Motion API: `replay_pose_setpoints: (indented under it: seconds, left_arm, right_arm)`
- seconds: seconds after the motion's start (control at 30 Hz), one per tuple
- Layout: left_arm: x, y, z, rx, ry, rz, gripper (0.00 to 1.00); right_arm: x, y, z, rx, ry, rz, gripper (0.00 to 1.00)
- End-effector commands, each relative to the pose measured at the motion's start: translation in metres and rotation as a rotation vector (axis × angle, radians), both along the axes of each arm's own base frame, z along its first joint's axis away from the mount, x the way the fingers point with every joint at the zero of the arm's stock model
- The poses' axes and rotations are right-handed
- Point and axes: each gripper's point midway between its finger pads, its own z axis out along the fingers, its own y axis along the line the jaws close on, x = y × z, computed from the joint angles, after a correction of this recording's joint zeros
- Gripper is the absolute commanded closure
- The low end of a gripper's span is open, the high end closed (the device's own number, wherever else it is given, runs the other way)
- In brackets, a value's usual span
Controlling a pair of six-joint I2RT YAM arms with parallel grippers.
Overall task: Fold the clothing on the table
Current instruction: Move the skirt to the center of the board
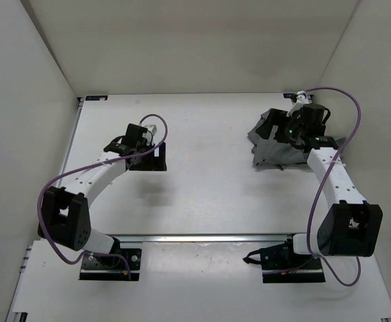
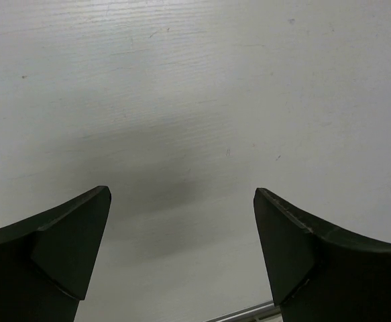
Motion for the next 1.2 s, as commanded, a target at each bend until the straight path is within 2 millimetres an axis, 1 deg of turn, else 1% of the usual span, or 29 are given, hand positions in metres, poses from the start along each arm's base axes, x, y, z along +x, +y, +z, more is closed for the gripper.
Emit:
replay_pose_setpoints:
  seconds: [0.0,0.03,0.07,0.1,0.13,0.17,0.2,0.23,0.27,0.37,0.4,0.43,0.47,0.5,0.57,0.6,0.63,0.73,0.77,0.8,0.87,0.9,0.93,1.0,1.03,1.07,1.1,1.13,1.17]
  left_arm:
    - [0.005,-0.002,0.008,-0.003,-0.054,-0.020,0.01]
    - [0.006,-0.004,0.010,-0.011,-0.061,-0.028,0.02]
    - [0.004,-0.004,0.008,-0.015,-0.058,-0.029,0.01]
    - [0.005,-0.007,0.008,-0.021,-0.060,-0.038,0.02]
    - [0.003,-0.008,0.006,-0.020,-0.058,-0.041,0.01]
    - [-0.001,-0.008,0.001,-0.012,-0.040,-0.043,0.01]
    - [0.000,-0.010,0.004,-0.012,-0.051,-0.048,0.01]
    - [-0.002,-0.010,-0.001,-0.009,-0.045,-0.052,0.01]
    - [-0.003,-0.010,0.000,-0.008,-0.048,-0.054,0.01]
    - [-0.008,-0.007,-0.006,-0.026,-0.037,-0.040,0.01]
    - [-0.012,-0.010,-0.007,-0.037,-0.036,-0.052,0.02]
    - [-0.012,-0.008,-0.008,-0.040,-0.040,-0.050,0.01]
    - [-0.013,-0.006,-0.010,-0.040,-0.035,-0.043,0.01]
    - [-0.015,-0.006,-0.012,-0.035,-0.024,-0.044,0.01]
    - [-0.017,-0.003,-0.015,-0.027,-0.008,-0.042,0.01]
    - [-0.018,-0.003,-0.015,-0.024,-0.001,-0.044,0.01]
    - [-0.019,-0.002,-0.015,-0.023,0.008,-0.047,0.01]
    - [-0.021,-0.002,-0.014,-0.025,0.014,-0.052,0.01]
    - [-0.020,-0.001,-0.011,-0.034,0.003,-0.048,0.02]
    - [-0.022,0.001,-0.015,-0.033,0.017,-0.044,0.01]
    - [-0.021,0.002,-0.016,-0.040,0.017,-0.040,0.01]
    - [-0.023,0.003,-0.017,-0.045,0.024,-0.042,0.01]
    - [-0.020,0.004,-0.017,-0.038,0.016,-0.038,0.01]
    - [-0.022,0.005,-0.021,-0.035,0.034,-0.037,0.01]
    - [-0.021,0.005,-0.021,-0.033,0.033,-0.042,0.01]
    - [-0.020,0.004,-0.020,-0.034,0.034,-0.045,0.01]
    - [-0.019,0.003,-0.021,-0.038,0.033,-0.042,0.02]
    - [-0.018,0.003,-0.020,-0.041,0.038,-0.041,0.01]
    - [-0.019,0.001,-0.022,-0.040,0.046,-0.051,0.02]
  right_arm:
    - [-0.012,-0.018,-0.008,-0.089,0.008,-0.027,0.16]
    - [-0.019,-0.018,-0.016,-0.111,0.042,-0.024,0.16]
    - [-0.024,-0.022,-0.024,-0.173,0.076,-0.033,0.16]
    - [-0.025,-0.024,-0.030,-0.233,0.086,-0.033,0.13]
    - [-0.031,-0.024,-0.033,-0.279,0.107,-0.020,0.11]
    - [-0.032,-0.030,-0.039,-0.319,0.131,-0.053,0.10]
    - [-0.032,-0.035,-0.040,-0.360,0.143,-0.060,0.09]
    - [-0.033,-0.036,-0.044,-0.375,0.157,-0.054,0.09]
    - [-0.035,-0.038,-0.050,-0.398,0.179,-0.047,0.09]
    - [-0.030,-0.038,-0.059,-0.521,0.167,0.006,0.09]
    - [-0.026,-0.029,-0.063,-0.538,0.156,0.039,0.08]
    - [-0.023,-0.025,-0.071,-0.589,0.153,0.068,0.05]
    - [-0.025,-0.025,-0.082,-0.622,0.167,0.095,0.04]
    - [-0.021,-0.018,-0.082,-0.636,0.145,0.112,0.03]
    - [-0.020,-0.009,-0.101,-0.714,0.167,0.159,0.02]
    - [-0.018,-0.009,-0.103,-0.746,0.167,0.163,0.02]
    - [-0.021,-0.004,-0.114,-0.777,0.189,0.184,0.01]
    - [-0.019,-0.015,-0.134,-0.885,0.253,0.171,0.01]
    - [-0.018,-0.018,-0.140,-0.896,0.274,0.165,0.01]
    - [-0.015,-0.019,-0.142,-0.893,0.288,0.154,0.01]
    - [-0.015,-0.028,-0.147,-0.869,0.323,0.124,0.02]
    - [-0.015,-0.029,-0.149,-0.864,0.333,0.123,0.03]
    - [-0.015,-0.034,-0.148,-0.847,0.335,0.106,0.05]
    - [-0.014,-0.040,-0.151,-0.839,0.338,0.089,0.09]
    - [-0.016,-0.044,-0.154,-0.832,0.346,0.082,0.14]
    - [-0.012,-0.044,-0.152,-0.814,0.333,0.073,0.15]
    - [-0.010,-0.044,-0.152,-0.798,0.329,0.074,0.19]
    - [-0.011,-0.038,-0.156,-0.785,0.327,0.097,0.24]
    - [-0.009,-0.039,-0.156,-0.771,0.329,0.092,0.25]
